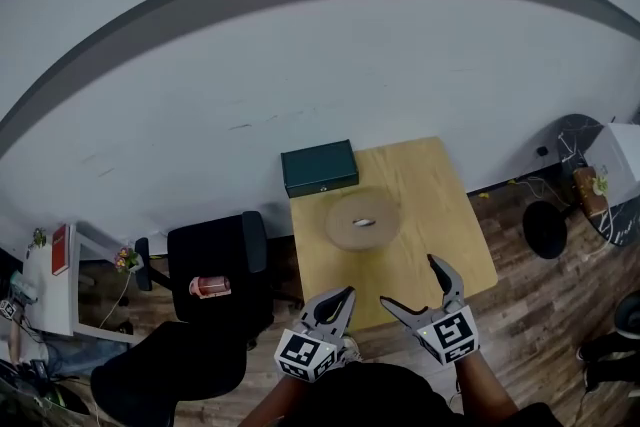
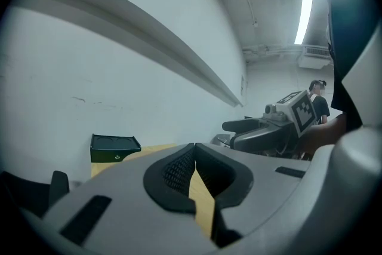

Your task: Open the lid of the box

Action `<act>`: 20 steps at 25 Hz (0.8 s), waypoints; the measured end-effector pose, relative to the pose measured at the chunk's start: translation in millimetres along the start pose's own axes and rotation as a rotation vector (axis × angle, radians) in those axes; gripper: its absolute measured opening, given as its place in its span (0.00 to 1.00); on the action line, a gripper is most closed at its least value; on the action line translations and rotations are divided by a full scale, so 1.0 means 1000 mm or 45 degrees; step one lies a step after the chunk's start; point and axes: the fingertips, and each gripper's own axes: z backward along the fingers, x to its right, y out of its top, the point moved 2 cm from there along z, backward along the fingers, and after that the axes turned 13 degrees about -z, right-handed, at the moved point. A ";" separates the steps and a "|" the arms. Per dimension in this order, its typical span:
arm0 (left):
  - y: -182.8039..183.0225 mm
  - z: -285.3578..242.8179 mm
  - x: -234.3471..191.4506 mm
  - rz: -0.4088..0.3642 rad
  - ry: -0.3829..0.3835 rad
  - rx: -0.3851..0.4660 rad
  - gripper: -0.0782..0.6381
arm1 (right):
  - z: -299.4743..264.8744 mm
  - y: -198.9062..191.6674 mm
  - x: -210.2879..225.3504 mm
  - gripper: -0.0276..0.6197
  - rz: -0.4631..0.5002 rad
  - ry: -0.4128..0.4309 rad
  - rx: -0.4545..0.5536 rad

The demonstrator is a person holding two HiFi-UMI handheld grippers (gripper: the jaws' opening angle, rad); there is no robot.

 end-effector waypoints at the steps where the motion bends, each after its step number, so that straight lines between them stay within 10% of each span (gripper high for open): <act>1: -0.001 0.001 -0.008 0.003 0.010 -0.002 0.14 | -0.008 0.001 0.000 0.84 -0.004 0.007 -0.007; 20: -0.034 0.007 -0.077 0.114 0.216 -0.076 0.14 | -0.142 -0.037 0.007 0.83 0.112 0.442 -0.339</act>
